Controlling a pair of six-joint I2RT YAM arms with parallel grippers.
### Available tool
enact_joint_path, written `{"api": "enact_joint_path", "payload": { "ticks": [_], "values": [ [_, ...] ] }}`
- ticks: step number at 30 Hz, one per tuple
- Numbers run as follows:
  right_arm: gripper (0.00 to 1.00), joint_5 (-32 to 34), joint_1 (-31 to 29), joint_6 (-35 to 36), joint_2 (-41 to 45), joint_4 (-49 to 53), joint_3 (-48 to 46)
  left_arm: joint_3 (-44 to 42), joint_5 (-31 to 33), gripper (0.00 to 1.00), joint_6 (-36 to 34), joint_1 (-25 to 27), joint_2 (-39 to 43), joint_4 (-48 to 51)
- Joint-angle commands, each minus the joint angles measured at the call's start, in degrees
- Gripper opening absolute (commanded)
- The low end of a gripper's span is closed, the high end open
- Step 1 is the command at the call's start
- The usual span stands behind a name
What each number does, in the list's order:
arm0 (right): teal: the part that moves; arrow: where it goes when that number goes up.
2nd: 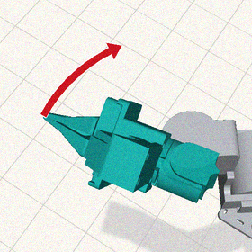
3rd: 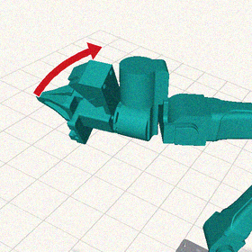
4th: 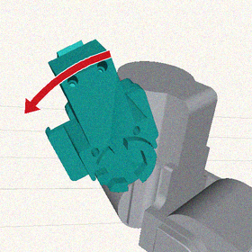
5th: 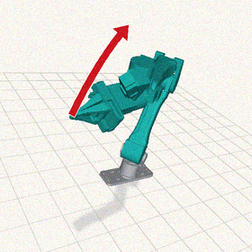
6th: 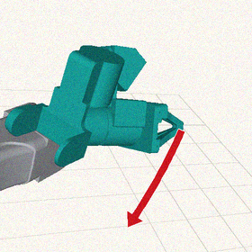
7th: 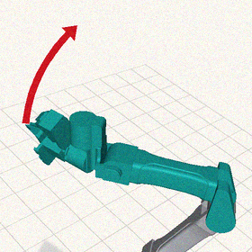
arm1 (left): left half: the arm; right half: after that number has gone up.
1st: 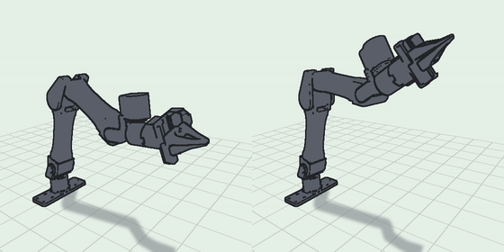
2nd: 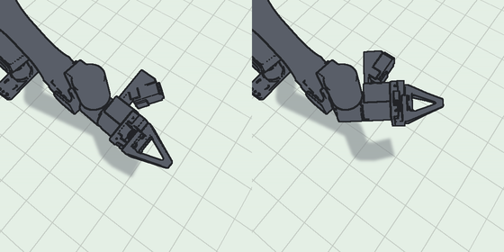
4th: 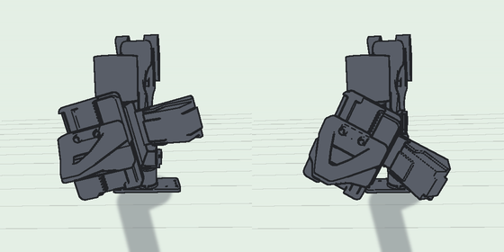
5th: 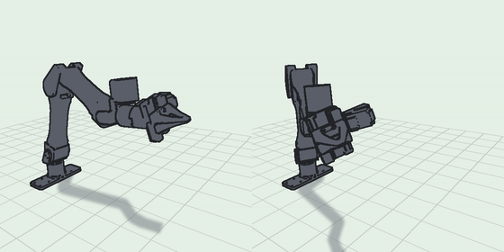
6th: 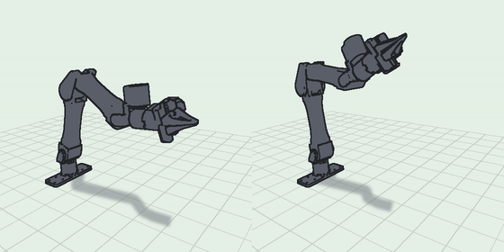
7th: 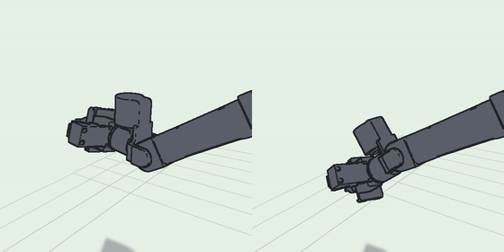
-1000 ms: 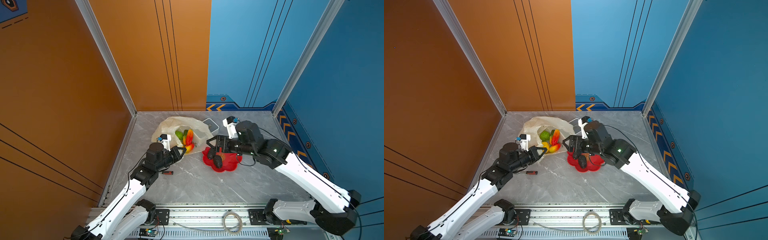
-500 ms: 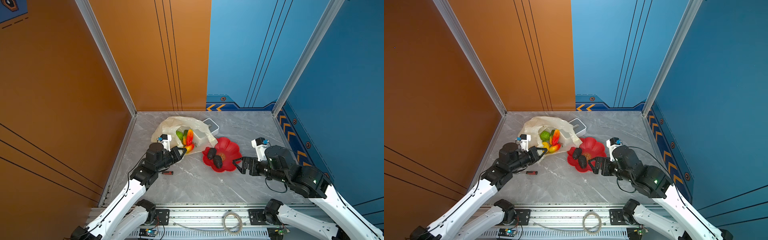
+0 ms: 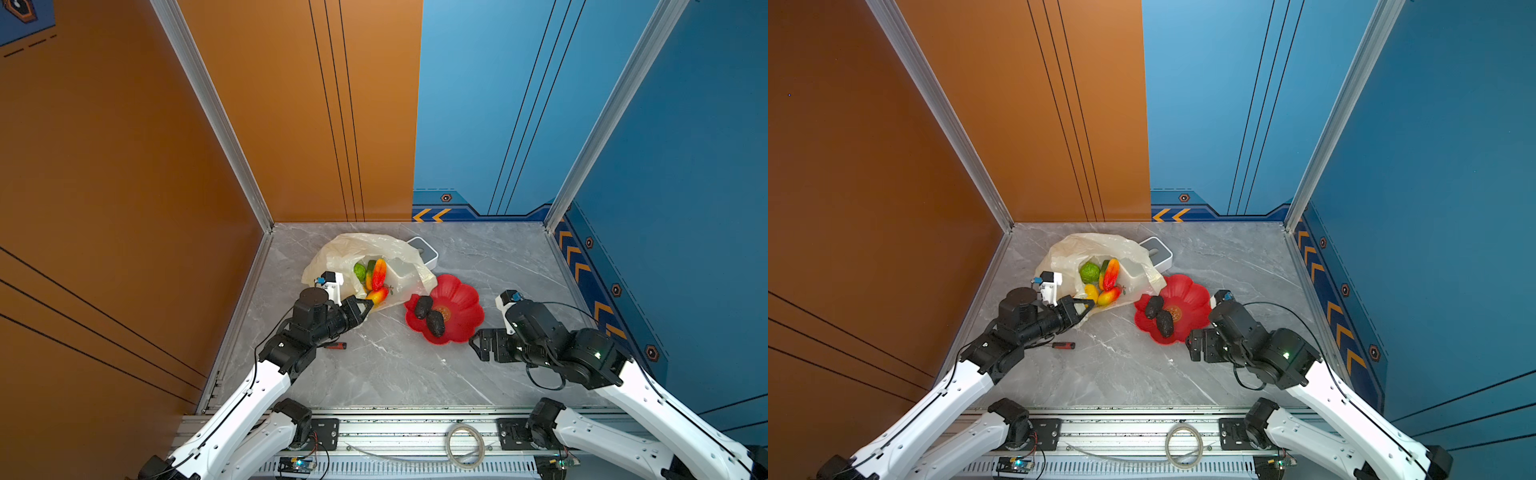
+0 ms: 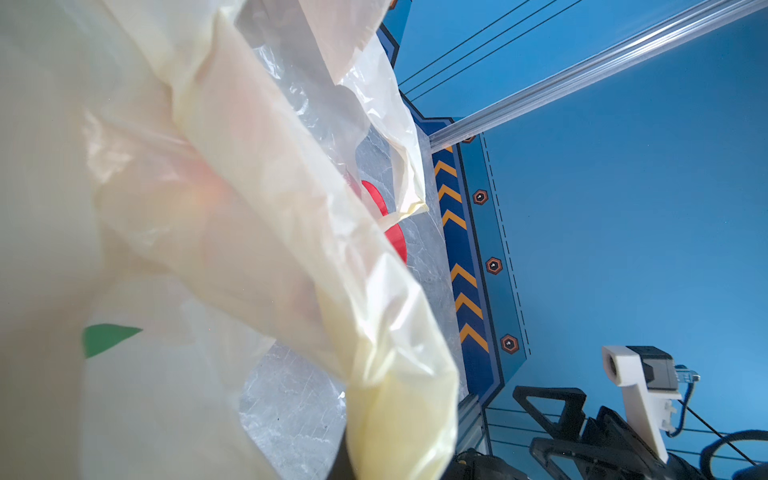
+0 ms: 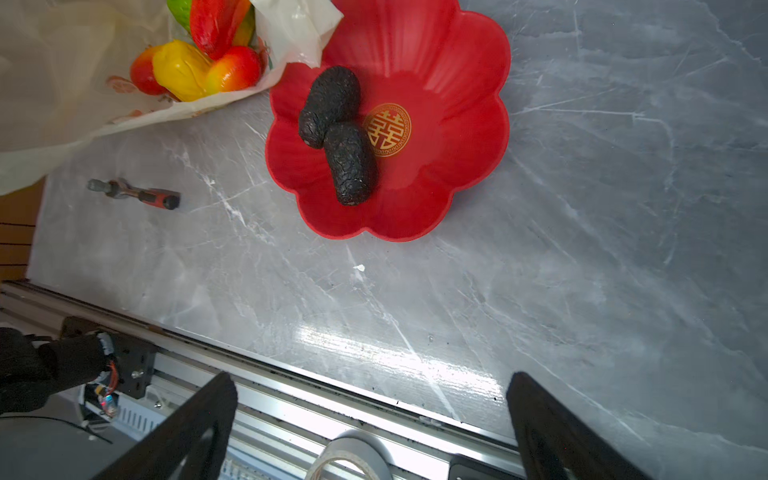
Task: Place the fruits into the plastic bag
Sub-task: 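Withdraw the right gripper from the bag back over the red bowl, then lower the right gripper onto a dark avocado in the bowl and close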
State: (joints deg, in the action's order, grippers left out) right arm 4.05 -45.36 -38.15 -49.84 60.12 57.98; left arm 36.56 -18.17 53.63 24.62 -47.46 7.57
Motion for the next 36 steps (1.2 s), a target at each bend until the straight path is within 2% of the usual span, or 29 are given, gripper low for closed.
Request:
{"api": "enact_joint_path", "payload": {
  "ticks": [1,9,15,22,27,36],
  "values": [
    [1.0,1.81,-0.38,2.57,-4.67,-4.58,-0.23,-0.05,1.66,0.0,-0.74,0.43,0.49,2.17],
    [1.0,-0.23,0.44,5.83,-20.38,-12.18,4.29,1.12,0.57,0.0,-1.33,0.25,-1.64,1.51],
    [0.98,-5.75,4.44,7.11,-33.95,-18.36,8.01,2.73,0.01,0.0,-2.39,0.43,-1.32,2.41],
    [0.93,-10.59,8.14,8.8,-48.69,-20.57,13.14,2.93,1.25,0.0,-1.68,0.84,0.92,2.71],
    [0.87,-11.97,9.54,9.53,-53.45,-20.5,14.57,2.66,2.34,0.0,-1.51,1.03,1.44,2.71],
    [0.79,-10.49,9.39,9.63,-55.93,-21.07,14.39,4.23,1.58,0.0,-2.02,1.13,-0.81,2.71]
  ]
}}
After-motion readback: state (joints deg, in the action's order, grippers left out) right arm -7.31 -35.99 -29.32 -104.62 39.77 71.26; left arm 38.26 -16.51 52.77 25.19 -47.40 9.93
